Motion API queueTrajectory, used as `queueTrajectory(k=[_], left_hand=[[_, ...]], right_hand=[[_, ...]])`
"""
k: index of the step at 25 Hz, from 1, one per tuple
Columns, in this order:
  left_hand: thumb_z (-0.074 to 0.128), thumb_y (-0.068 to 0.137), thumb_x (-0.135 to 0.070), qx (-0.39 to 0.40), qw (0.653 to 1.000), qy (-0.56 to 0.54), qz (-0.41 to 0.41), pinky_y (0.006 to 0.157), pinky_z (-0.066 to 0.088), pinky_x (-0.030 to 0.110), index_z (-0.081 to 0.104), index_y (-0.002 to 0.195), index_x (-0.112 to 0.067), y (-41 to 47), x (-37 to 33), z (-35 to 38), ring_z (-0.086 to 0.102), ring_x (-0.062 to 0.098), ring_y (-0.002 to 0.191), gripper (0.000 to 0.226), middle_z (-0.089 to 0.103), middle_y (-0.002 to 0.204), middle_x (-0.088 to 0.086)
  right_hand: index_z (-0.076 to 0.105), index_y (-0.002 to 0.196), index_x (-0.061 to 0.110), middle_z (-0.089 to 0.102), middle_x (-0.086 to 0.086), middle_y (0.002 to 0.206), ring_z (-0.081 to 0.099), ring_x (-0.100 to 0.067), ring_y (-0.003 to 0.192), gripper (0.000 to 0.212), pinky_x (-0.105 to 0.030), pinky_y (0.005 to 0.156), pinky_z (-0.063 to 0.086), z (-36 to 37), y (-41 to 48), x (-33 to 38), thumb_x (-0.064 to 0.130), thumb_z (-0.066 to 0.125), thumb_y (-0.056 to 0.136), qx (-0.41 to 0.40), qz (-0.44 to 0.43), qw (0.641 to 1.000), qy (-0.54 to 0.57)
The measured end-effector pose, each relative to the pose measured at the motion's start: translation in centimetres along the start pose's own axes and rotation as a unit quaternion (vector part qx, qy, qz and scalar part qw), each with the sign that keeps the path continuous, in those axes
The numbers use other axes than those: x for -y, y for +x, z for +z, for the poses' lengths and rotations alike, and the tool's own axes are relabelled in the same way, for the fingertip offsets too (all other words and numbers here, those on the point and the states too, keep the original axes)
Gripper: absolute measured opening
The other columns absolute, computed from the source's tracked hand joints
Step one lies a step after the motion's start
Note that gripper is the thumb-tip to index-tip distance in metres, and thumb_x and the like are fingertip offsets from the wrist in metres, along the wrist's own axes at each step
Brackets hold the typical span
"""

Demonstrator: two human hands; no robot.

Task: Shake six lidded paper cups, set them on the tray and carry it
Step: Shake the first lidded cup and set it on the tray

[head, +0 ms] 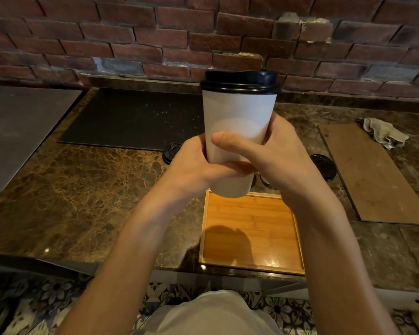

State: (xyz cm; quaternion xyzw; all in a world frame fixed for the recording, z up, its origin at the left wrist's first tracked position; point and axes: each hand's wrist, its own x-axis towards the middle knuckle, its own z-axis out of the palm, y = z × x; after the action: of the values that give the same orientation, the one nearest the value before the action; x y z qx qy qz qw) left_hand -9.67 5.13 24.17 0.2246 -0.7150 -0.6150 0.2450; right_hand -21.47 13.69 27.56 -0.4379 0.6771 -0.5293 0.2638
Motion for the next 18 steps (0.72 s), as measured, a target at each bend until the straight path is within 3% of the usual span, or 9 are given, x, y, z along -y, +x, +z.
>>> queueTrajectory(k=[6, 10, 15, 18], left_hand=[[0.081, 0.063, -0.027, 0.036, 0.999, -0.028, 0.027, 0.067, 0.05, 0.011, 0.06, 0.101, -0.033, -0.3, -0.7, -0.3, 0.066, 0.003, 0.091, 0.044, 0.069, 0.092, -0.018], [0.078, 0.061, -0.031, 0.077, 0.994, -0.069, 0.039, 0.072, 0.052, 0.016, 0.062, 0.103, -0.032, -0.5, -1.3, -0.5, 0.067, 0.008, 0.094, 0.045, 0.071, 0.096, -0.012], [0.078, 0.061, -0.033, 0.102, 0.991, -0.083, 0.037, 0.083, 0.054, 0.027, 0.059, 0.111, -0.035, -0.6, -1.1, -0.7, 0.064, 0.012, 0.104, 0.053, 0.068, 0.107, -0.01], [0.078, 0.061, -0.035, 0.098, 0.992, -0.071, 0.04, 0.084, 0.054, 0.025, 0.058, 0.112, -0.037, -0.6, -1.0, -0.8, 0.063, 0.011, 0.106, 0.055, 0.067, 0.109, -0.01]], right_hand=[[0.056, 0.117, 0.027, 0.066, 0.01, 0.102, 0.067, -0.005, 0.095, 0.057, -0.019, 0.07, 0.055, -0.7, -0.3, 0.3, 0.039, 0.077, 0.065, 0.028, -0.02, 0.996, 0.078], [0.057, 0.122, 0.019, 0.068, 0.004, 0.105, 0.068, -0.013, 0.1, 0.059, -0.024, 0.075, 0.055, -0.9, -0.3, 0.3, 0.034, 0.077, 0.068, 0.058, -0.029, 0.991, 0.12], [0.058, 0.113, 0.025, 0.071, 0.011, 0.098, 0.068, -0.014, 0.1, 0.048, -0.023, 0.074, 0.054, -1.2, -0.2, 0.3, 0.027, 0.078, 0.069, 0.11, -0.048, 0.982, 0.148], [0.057, 0.114, 0.027, 0.07, 0.012, 0.098, 0.068, -0.014, 0.102, 0.047, -0.023, 0.075, 0.054, -1.3, -0.2, 0.4, 0.033, 0.071, 0.069, 0.134, -0.054, 0.977, 0.157]])
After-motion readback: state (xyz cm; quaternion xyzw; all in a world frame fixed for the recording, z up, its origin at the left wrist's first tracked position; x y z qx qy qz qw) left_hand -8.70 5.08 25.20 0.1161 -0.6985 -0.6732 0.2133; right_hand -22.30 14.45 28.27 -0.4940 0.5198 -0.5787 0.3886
